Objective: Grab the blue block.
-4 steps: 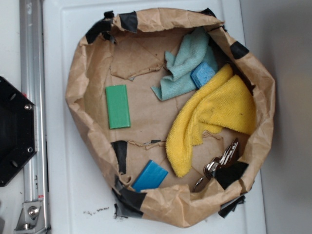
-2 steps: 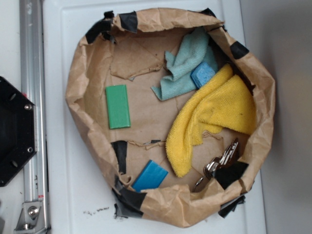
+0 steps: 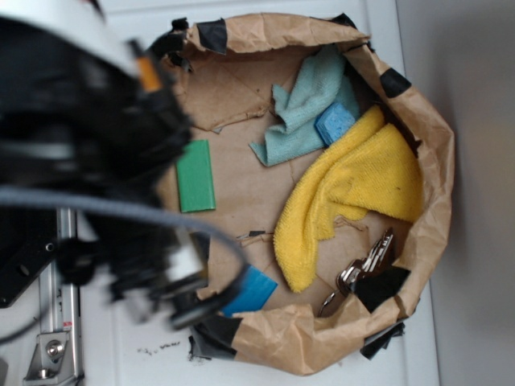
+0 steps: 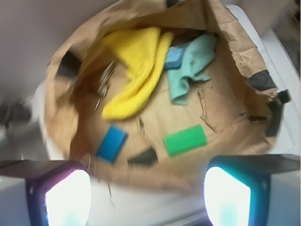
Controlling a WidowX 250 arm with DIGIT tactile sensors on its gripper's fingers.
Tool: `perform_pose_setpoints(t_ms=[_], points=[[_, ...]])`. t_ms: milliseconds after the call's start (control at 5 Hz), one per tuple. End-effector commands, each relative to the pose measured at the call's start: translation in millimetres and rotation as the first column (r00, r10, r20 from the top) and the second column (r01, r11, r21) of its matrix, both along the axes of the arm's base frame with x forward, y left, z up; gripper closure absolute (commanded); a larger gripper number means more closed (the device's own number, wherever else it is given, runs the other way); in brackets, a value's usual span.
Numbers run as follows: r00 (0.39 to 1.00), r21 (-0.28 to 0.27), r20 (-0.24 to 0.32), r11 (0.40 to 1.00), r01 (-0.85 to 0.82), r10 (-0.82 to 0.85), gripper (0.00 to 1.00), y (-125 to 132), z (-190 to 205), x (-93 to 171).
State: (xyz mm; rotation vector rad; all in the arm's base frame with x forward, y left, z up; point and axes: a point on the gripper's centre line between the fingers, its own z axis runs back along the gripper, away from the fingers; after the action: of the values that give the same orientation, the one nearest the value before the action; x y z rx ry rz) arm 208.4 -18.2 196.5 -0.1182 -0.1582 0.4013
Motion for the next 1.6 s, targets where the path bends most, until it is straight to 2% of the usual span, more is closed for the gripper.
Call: perform_pose_setpoints(t_ms=[0, 200, 400, 600, 800, 1000, 1200, 1400], points=[[0.86, -0.039, -0.237, 0.88, -0.473, 0.451, 0.0, 10, -55, 17], [0.836, 0.014, -0.336, 0.89, -0.456, 0.434, 0.0, -9, -100, 15], [0.85, 0.044, -0.323, 0.904, -0.425, 0.416, 0.0, -29, -129, 18], [0.871, -0.078, -0.35, 0.916, -0.395, 0.346, 0.0, -48, -156, 20], [0.885, -0.16, -0.37, 0.919, -0.36, 0.282, 0.0, -81, -170, 19], [0.893, -0.178, -0.379, 0.928, -0.328, 0.243, 0.0, -99, -182, 15], [0.88, -0.147, -0.414, 0.938, -0.315, 0.23, 0.47, -104, -198, 7], [0.904, -0.092, -0.391, 0.969, -0.228, 0.175, 1.0, -88, -190, 7]])
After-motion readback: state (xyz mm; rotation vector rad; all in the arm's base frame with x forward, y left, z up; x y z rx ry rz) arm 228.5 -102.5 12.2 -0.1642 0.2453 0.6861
